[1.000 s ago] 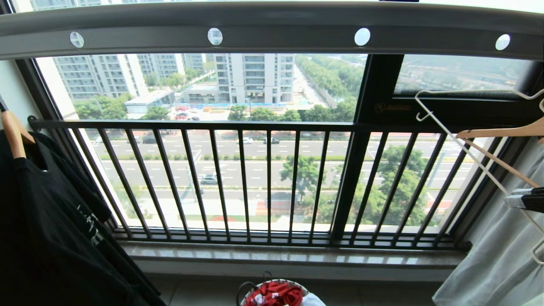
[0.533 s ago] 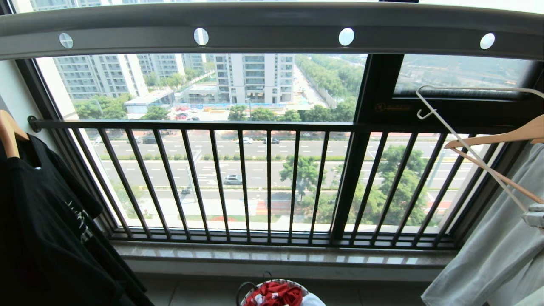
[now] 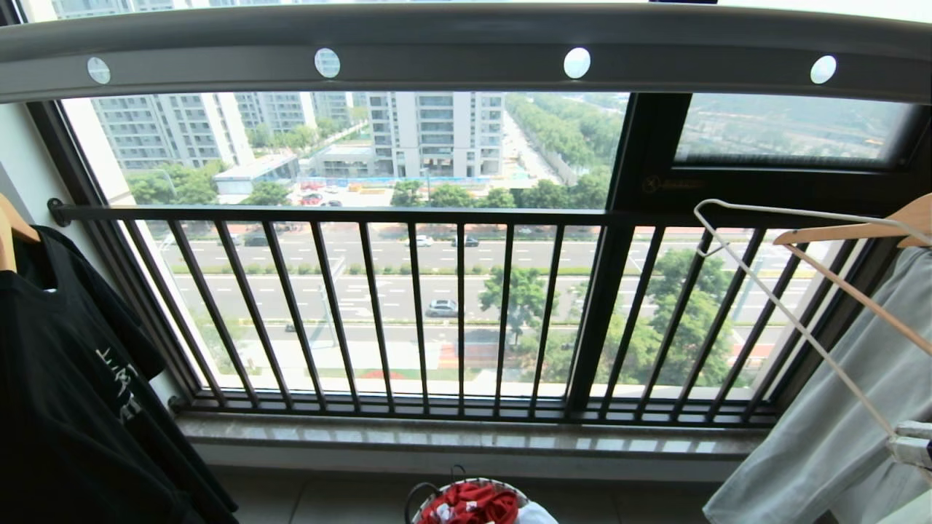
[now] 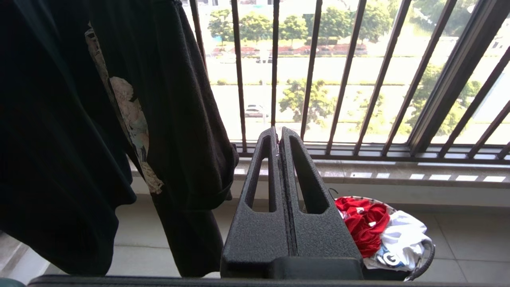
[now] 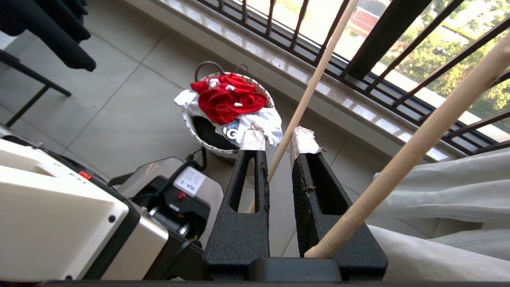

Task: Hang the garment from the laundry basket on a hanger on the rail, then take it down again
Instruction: Pick up the clothes rack on the clothesline

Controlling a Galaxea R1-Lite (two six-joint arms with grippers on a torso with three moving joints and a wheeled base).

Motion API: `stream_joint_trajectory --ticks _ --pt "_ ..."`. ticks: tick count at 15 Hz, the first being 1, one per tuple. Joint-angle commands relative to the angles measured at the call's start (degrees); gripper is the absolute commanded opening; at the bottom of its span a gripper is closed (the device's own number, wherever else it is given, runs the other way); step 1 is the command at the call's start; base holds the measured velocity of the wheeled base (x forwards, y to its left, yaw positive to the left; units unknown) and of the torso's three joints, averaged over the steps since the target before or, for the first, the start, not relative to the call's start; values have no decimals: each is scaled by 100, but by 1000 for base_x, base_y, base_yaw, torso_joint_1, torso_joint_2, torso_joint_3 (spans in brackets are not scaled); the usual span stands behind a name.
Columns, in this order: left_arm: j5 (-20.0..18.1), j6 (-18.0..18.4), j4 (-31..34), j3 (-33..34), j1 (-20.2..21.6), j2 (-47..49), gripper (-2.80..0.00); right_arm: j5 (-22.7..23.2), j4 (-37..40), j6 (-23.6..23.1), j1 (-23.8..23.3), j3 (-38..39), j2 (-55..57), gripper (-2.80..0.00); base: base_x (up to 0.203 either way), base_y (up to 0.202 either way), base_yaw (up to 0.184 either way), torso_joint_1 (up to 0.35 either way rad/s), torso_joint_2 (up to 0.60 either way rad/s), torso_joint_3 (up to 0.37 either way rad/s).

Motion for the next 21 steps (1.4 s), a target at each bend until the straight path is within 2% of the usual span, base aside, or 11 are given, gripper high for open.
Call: stream_joint_trajectory --ticks 1,4,14,21 --pt "1 -1 0 0 1 0 -280 16 20 -123 2 234 -134 -280 0 0 0 0 0 0" --pt "1 -1 0 0 1 0 -280 22 11 -348 2 423 -153 -280 0 0 0 0 0 0" --pt "1 -1 0 0 1 0 -280 -19 3 -340 -6 432 -145 -280 0 0 0 0 0 0" --pt "1 -1 0 0 1 0 -280 -19 -6 -348 -6 445 -145 -280 0 0 0 -72 162 82"
